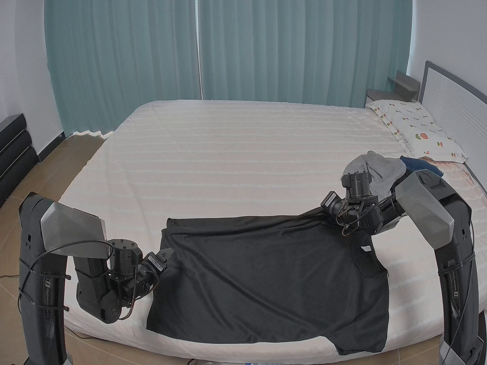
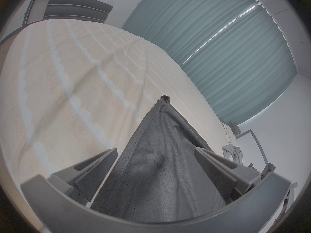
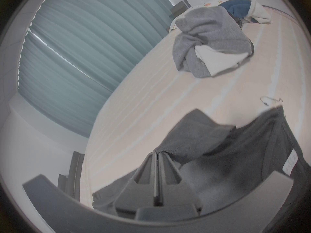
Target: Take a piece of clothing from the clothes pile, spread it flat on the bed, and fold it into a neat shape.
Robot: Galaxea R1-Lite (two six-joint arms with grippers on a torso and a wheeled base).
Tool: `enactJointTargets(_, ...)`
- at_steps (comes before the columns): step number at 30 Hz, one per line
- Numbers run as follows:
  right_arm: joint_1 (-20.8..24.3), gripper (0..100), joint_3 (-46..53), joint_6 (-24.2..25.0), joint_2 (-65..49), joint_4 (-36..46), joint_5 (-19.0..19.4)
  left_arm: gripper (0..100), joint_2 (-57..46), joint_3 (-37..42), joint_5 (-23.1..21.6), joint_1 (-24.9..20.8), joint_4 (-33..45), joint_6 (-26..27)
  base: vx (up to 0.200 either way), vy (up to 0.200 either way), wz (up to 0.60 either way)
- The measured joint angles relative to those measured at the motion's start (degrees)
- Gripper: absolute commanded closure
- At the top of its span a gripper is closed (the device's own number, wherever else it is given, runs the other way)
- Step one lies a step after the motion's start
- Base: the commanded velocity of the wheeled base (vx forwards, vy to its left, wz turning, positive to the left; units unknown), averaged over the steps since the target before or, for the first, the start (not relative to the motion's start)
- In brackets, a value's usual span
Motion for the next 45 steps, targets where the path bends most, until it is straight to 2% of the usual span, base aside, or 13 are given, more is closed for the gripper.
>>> enactJointTargets(6, -0.56, 100, -5.49, 1.37, 1.21, -1.58, -2.43, 0, 0.0, -0.04, 0.04, 0.0, 0.0, 0.0, 0.0, 0.0, 0.0)
enactJointTargets(12, -0.5, 100, -12.68, 1.28, 5.35, -9.55, -6.97, 0, 0.02, -0.01, 0.09, 0.0, 0.0, 0.0, 0.0, 0.0, 0.0)
enactJointTargets(17, -0.34, 100, -20.26, -2.16, 10.61, -12.79, -10.69, 0, 0.09, -0.11, 0.85, 0.0, 0.0, 0.0, 0.0, 0.0, 0.0)
enactJointTargets(18, -0.33, 0, -21.69, -3.61, 11.8, -13.17, -11.29, 0, 0.13, -0.17, 1.18, -0.05, 0.01, 0.0, 0.0, 0.0, 0.0)
enactJointTargets(22, -0.23, 0, -24.86, -6.51, 15.58, -13.93, -12.03, 0, 0.44, -0.52, 2.39, -0.35, -0.1, -0.04, 0.0, 0.0, 0.0)
enactJointTargets(32, -1.74, 0, -23.83, -6.46, 16.32, -14.47, -11.75, 0, 0.89, -0.63, 2.52, -0.52, -1.41, -0.2, 0.0, 0.0, 0.0)
enactJointTargets(37, -2.9, 0, -15.52, -5.28, 12.79, -15.8, -10.53, 0, 0.87, -0.89, 2.44, -0.33, -1.41, -0.44, 0.0, 0.0, 0.0)
enactJointTargets(45, -4.11, 0, 4.47, -2.24, 5.99, -24.39, -7.9, 0, 0.11, -2.84, 2.13, 0.48, 0.69, -0.37, 0.0, 0.0, 0.0)
